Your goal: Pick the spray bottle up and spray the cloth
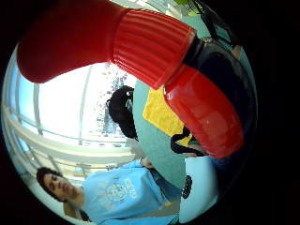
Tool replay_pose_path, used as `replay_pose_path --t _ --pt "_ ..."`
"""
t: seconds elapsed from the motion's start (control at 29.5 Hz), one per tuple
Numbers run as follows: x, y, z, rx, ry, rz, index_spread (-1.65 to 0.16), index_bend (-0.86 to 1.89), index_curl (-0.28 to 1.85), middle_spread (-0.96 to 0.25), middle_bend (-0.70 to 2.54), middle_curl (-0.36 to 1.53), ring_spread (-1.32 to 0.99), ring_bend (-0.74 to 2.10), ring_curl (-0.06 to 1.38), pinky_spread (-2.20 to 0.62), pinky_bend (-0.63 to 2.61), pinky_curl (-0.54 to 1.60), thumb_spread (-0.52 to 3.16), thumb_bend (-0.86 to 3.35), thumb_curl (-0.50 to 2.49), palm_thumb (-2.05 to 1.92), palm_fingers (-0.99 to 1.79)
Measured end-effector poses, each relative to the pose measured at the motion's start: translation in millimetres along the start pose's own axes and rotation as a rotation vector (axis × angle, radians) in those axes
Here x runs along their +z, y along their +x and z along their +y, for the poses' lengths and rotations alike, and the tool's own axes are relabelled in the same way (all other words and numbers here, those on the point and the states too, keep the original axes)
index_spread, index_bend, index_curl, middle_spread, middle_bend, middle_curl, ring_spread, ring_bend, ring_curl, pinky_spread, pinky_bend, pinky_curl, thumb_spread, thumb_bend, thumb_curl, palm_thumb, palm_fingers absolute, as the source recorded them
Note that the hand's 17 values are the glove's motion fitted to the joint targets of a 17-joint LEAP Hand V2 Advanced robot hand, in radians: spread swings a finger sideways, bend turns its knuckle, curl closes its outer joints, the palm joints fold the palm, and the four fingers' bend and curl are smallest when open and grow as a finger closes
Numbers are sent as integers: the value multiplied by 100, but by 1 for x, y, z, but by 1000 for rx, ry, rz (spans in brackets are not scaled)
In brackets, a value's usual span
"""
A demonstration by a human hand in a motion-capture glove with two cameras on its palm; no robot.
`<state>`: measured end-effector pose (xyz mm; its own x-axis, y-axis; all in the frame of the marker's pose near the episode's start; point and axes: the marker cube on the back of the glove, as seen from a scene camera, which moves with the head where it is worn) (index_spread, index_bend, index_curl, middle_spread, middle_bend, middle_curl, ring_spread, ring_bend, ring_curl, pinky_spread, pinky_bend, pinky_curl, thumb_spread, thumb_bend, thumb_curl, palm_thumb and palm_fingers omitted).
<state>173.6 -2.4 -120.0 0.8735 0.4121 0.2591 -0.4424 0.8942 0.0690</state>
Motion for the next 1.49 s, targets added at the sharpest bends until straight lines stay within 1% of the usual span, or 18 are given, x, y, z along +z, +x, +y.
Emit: replay_pose_path --t 0.17,0.58,1.49 --pt "5 -5 -7 10 -106 65 -26 13 30 -13 20 42 -13 55 39 -11 48 39 63 -3 59 99 119" --pt "15 -4 -9 30 -210 139 -25 13 32 -13 20 44 -14 56 39 -13 49 39 59 -3 62 98 119" --pt "17 -5 -8 26 -232 151 -25 13 34 -14 20 45 -14 57 39 -15 51 38 55 -3 66 97 120"
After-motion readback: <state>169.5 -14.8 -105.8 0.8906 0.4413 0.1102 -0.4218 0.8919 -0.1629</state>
